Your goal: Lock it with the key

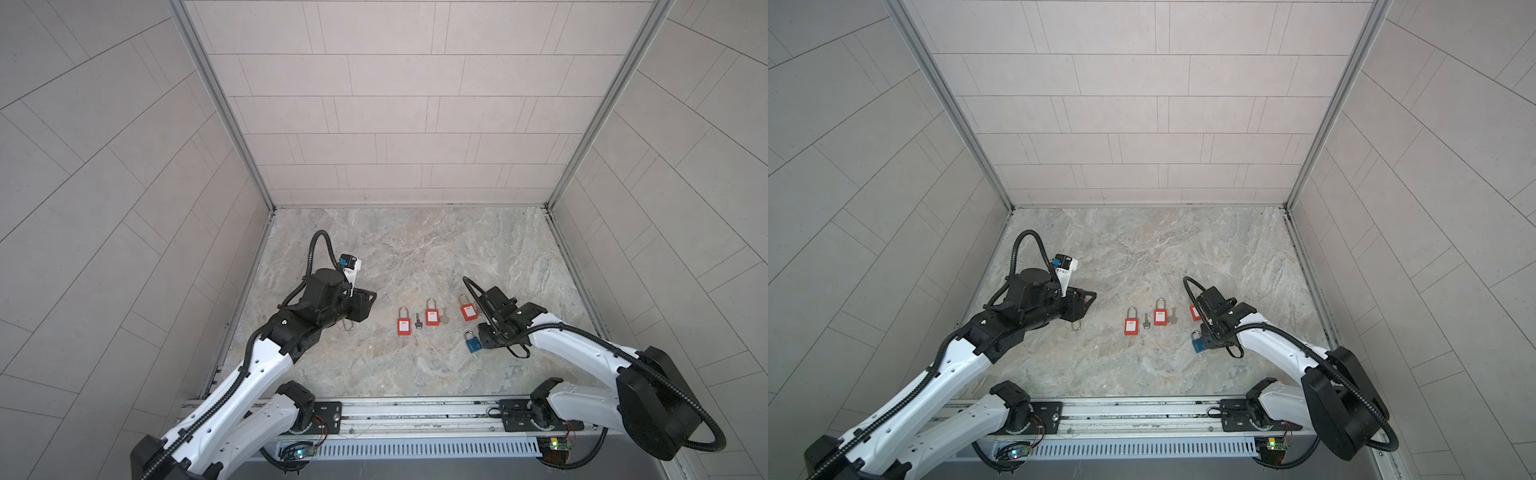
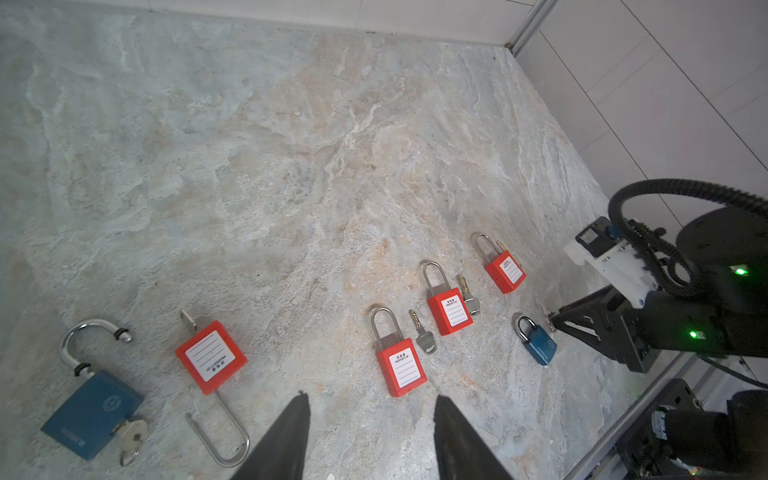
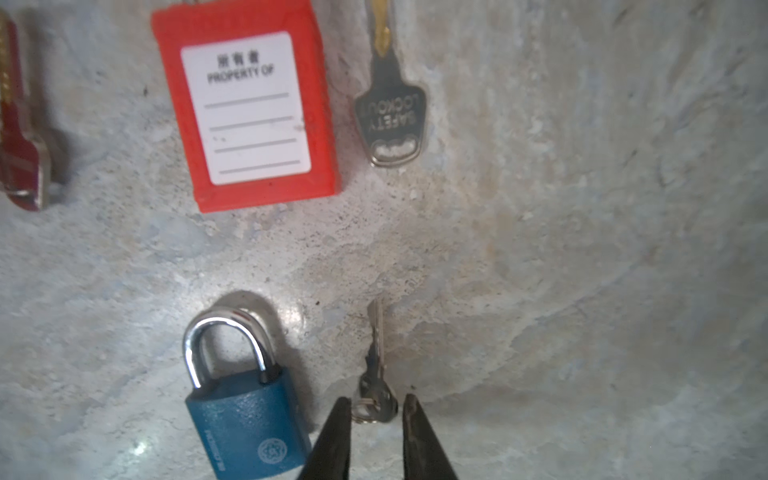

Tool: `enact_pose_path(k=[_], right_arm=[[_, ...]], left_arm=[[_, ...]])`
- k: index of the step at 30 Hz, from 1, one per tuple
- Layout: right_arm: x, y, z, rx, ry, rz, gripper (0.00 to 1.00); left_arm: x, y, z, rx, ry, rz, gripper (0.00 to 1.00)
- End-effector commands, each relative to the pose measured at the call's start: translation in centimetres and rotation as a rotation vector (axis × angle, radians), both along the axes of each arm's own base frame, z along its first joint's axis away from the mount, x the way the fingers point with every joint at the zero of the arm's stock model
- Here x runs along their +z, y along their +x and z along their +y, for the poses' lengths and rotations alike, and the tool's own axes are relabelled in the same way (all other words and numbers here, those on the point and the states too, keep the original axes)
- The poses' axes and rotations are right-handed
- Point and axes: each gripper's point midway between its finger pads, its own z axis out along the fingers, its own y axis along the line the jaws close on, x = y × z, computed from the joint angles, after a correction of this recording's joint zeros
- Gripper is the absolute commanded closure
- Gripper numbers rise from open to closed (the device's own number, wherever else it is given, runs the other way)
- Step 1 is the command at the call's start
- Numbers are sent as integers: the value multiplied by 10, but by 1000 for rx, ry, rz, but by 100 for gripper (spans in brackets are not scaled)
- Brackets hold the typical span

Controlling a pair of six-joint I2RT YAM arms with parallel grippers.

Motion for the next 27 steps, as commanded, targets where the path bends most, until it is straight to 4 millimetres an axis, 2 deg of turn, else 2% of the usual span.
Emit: enact_pose_path(k=[1, 4, 6, 11, 14, 19, 27], right_arm=[[23, 9, -8, -41, -19, -86, 62], [39, 12, -11, -54, -3, -156, 52], [61, 20, -8, -59, 26, -226, 49], [81, 29, -7, -66, 55, -311, 42], [88, 37, -11, -142, 55, -344, 42], [97, 49, -3, -93, 42, -351, 43], [92, 62, -4, -51, -64, -282, 41]], left_arm=[[-10, 2, 21, 130, 19, 33, 43], [-11, 6, 30, 182, 40, 46, 39], [-15, 9, 36, 218, 65, 67, 36], [-34, 12, 50, 303, 129, 145, 34], [-48, 16, 58, 347, 163, 190, 33], [-80, 24, 64, 396, 135, 295, 33], [-117, 44, 63, 412, 173, 415, 33]])
